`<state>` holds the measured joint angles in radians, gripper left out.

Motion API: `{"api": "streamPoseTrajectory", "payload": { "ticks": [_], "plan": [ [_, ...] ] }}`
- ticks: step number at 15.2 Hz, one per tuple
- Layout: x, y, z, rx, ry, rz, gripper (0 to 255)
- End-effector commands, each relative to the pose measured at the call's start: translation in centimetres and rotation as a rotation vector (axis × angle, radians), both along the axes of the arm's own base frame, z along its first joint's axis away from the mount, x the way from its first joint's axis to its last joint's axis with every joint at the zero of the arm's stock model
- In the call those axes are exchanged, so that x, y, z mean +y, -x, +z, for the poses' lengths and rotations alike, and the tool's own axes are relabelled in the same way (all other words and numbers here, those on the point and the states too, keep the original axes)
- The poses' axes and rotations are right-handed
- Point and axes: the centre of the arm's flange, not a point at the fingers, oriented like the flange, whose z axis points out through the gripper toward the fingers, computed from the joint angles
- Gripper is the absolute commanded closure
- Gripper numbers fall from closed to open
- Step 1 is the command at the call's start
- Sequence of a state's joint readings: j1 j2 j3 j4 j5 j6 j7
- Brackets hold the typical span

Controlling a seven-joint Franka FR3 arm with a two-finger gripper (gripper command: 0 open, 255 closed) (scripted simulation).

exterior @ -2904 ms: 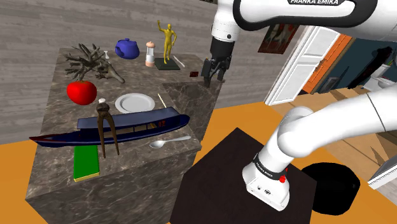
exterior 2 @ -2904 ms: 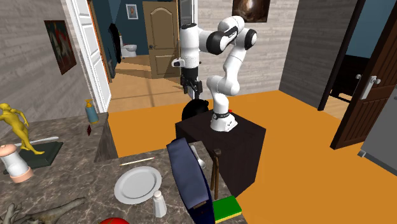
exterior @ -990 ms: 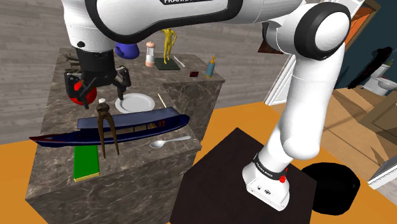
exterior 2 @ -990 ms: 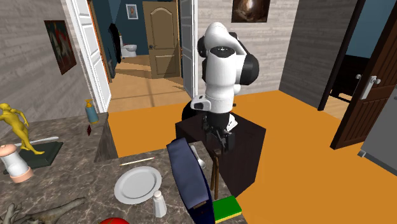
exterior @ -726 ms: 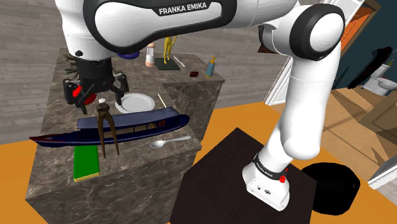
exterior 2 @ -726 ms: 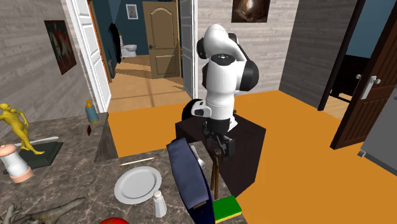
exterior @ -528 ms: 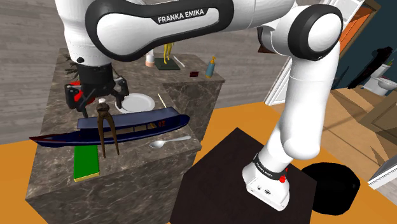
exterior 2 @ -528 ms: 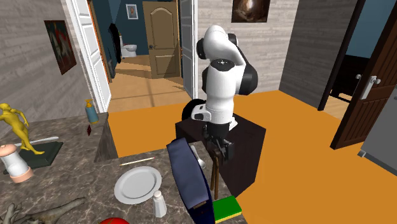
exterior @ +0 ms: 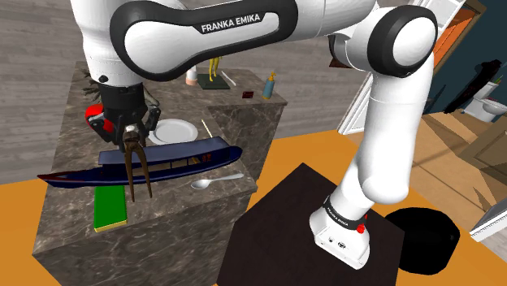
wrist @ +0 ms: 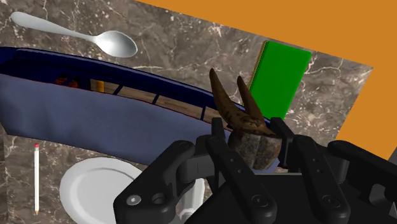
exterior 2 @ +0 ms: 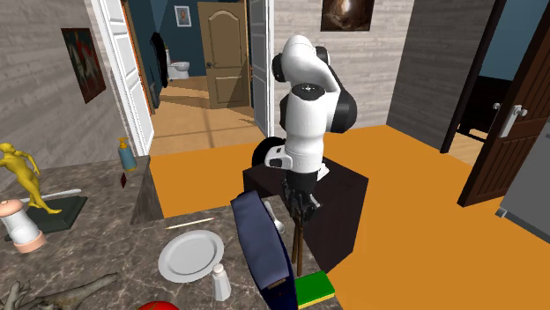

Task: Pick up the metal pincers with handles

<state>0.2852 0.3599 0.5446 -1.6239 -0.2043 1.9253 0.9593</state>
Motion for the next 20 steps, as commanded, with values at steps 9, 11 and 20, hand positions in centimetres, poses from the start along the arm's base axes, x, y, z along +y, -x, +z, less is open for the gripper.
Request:
{"api": "streamPoseTrajectory", "payload": {
  "ticks": [9, 11, 20],
  "plan": [
    [0.1, 0.1, 3.1, 0.002, 0.001, 0.0, 255],
    [0.1, 0.1, 4.2, 0.002, 0.001, 0.0, 255],
    [0.1, 0.1, 8.0, 0.002, 0.001, 0.0, 255]
  ]
}}
